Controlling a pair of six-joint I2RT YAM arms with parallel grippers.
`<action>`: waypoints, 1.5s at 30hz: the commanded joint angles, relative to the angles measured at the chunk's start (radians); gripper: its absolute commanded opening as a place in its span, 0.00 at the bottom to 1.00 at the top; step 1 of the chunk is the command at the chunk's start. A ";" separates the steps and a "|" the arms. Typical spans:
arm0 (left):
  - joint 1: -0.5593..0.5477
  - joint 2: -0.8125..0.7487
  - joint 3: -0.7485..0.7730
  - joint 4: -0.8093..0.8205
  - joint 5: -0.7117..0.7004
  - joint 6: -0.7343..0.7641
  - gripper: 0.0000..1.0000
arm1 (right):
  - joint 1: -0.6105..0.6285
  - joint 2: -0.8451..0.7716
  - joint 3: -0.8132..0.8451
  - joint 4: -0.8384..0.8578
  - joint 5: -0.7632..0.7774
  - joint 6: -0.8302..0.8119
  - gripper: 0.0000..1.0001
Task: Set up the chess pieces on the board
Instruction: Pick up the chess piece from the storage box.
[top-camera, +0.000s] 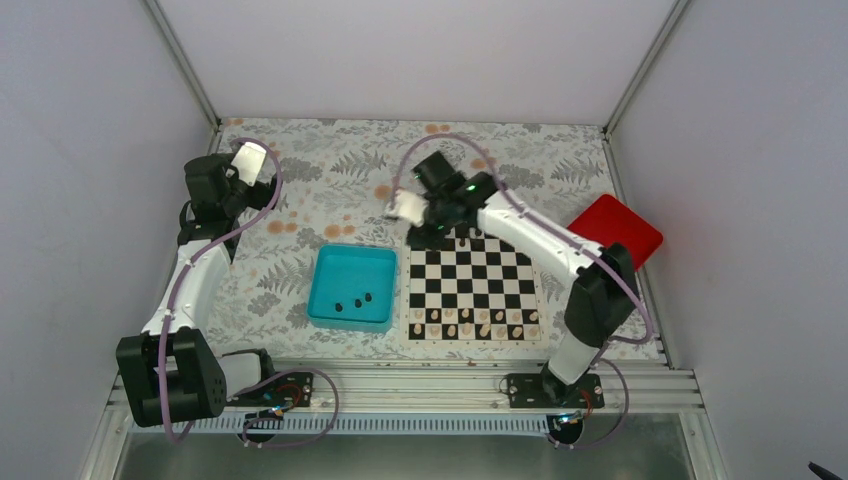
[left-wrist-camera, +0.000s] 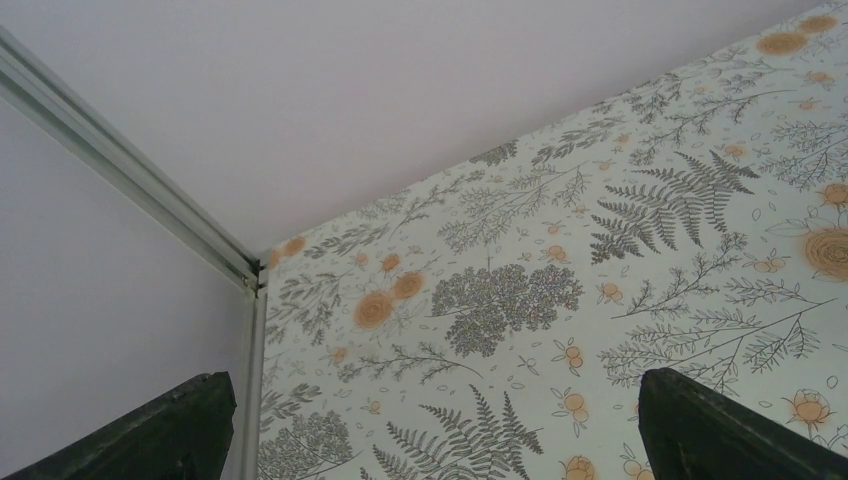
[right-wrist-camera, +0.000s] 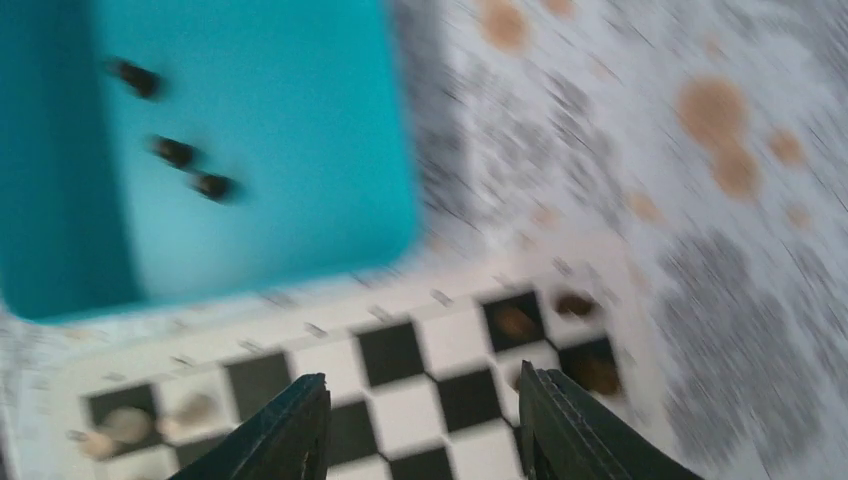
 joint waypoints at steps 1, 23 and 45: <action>0.005 -0.010 0.018 0.003 0.012 -0.001 1.00 | 0.187 0.077 0.078 -0.082 0.009 0.033 0.50; 0.008 -0.022 -0.004 0.023 0.015 0.001 1.00 | 0.375 0.419 0.200 -0.070 0.057 -0.107 0.52; 0.010 -0.026 -0.005 0.022 0.021 0.002 1.00 | 0.378 0.494 0.210 -0.019 0.027 -0.112 0.41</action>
